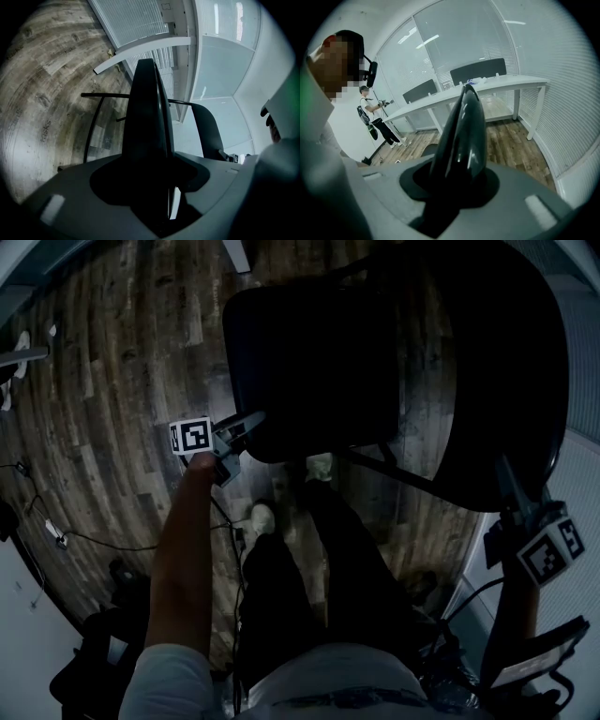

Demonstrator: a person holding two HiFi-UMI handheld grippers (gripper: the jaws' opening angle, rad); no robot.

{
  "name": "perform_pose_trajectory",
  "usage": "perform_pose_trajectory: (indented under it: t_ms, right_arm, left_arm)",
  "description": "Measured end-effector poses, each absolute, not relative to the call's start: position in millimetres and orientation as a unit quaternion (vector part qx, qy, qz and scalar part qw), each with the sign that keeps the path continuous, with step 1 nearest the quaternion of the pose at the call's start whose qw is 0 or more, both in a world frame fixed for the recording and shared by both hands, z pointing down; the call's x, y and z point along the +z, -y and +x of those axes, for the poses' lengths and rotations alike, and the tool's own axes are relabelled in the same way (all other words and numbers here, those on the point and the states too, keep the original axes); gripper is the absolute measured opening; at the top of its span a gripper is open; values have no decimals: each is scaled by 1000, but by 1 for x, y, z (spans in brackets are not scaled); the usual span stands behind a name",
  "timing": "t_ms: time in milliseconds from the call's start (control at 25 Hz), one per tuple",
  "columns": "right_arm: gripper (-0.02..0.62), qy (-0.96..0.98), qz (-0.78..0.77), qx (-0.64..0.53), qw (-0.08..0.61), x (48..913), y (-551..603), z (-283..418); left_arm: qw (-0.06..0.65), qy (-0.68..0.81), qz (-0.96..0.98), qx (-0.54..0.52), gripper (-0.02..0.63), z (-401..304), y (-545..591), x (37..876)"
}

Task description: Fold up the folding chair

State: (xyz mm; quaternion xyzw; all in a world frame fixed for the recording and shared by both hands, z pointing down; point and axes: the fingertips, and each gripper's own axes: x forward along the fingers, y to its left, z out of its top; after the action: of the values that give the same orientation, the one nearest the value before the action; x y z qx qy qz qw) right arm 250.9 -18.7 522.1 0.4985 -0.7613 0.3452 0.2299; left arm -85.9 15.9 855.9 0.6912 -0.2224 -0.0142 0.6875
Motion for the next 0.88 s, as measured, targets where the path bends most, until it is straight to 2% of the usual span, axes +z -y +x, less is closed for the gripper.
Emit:
perform_pose_trajectory:
  t_ms: [200, 360, 880]
  right_arm:
    - [100, 764, 498, 331, 242, 498, 9, 245]
    - [98, 765, 494, 329, 248, 506, 14, 245]
    - [95, 774, 491, 299, 267, 468, 7, 247]
  left_arm:
    - [707, 202, 677, -17, 233, -74, -29, 817]
    - [703, 215, 678, -1, 227, -69, -27, 822]
    - [694, 210, 688, 32, 204, -34, -35, 765]
